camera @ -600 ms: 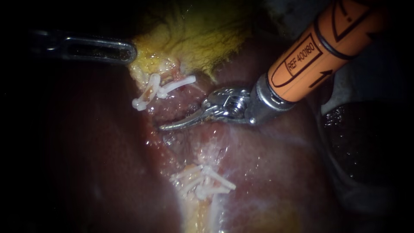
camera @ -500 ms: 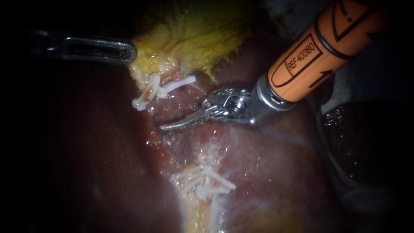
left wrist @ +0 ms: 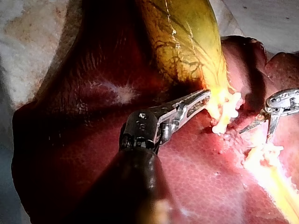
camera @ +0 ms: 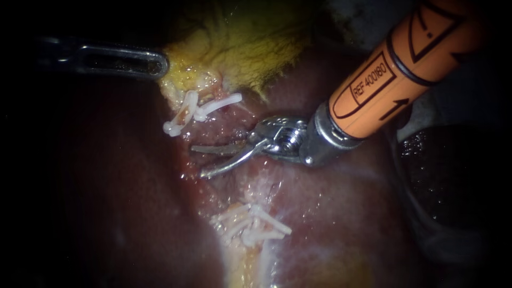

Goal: Go back from the cut right tube

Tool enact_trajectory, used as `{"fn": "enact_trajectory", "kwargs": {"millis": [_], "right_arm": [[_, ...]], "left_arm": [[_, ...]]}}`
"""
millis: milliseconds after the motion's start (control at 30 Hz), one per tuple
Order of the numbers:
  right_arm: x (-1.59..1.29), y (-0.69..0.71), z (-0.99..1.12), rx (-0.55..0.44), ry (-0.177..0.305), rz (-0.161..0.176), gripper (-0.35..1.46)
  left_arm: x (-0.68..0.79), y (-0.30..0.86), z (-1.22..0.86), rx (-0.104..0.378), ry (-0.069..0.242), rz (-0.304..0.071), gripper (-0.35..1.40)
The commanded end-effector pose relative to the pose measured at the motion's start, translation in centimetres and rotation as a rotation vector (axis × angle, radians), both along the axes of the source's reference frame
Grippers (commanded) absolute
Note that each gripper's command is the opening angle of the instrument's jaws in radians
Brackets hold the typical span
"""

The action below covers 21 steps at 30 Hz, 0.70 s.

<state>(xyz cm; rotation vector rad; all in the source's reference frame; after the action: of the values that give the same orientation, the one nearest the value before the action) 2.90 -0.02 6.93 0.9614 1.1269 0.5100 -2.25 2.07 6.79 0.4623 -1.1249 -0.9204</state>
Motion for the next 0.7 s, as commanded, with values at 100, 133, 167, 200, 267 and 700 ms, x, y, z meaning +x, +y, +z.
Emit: {"fn": "enact_trajectory", "kwargs": {"millis": [100,133,167,200,267,700], "right_arm": [[-0.13,-0.04,-0.03,-0.101,-0.013,0.057,1.33],[-0.20,-0.07,-0.07,-0.177,-0.040,0.104,1.38],[-0.25,-0.10,-0.10,-0.234,-0.070,0.143,1.42],[-0.32,-0.13,-0.13,-0.289,-0.103,0.176,1.43],[-0.48,-0.21,-0.22,-0.401,-0.152,0.169,1.43],[-1.37,-0.07,-0.79,-0.725,-0.369,0.010,1.43]], "left_arm": [[0.00,0.00,0.00,0.000,0.000,0.000,-0.35],[0.01,0.00,0.00,0.000,0.000,0.001,-0.35],[0.01,0.00,0.01,0.000,0.000,0.001,-0.35],[0.02,0.00,0.01,0.000,-0.001,0.001,-0.35],[0.02,0.00,0.01,0.000,-0.001,0.001,-0.35],[0.01,0.00,0.03,-0.001,0.000,0.001,-0.35]]}}
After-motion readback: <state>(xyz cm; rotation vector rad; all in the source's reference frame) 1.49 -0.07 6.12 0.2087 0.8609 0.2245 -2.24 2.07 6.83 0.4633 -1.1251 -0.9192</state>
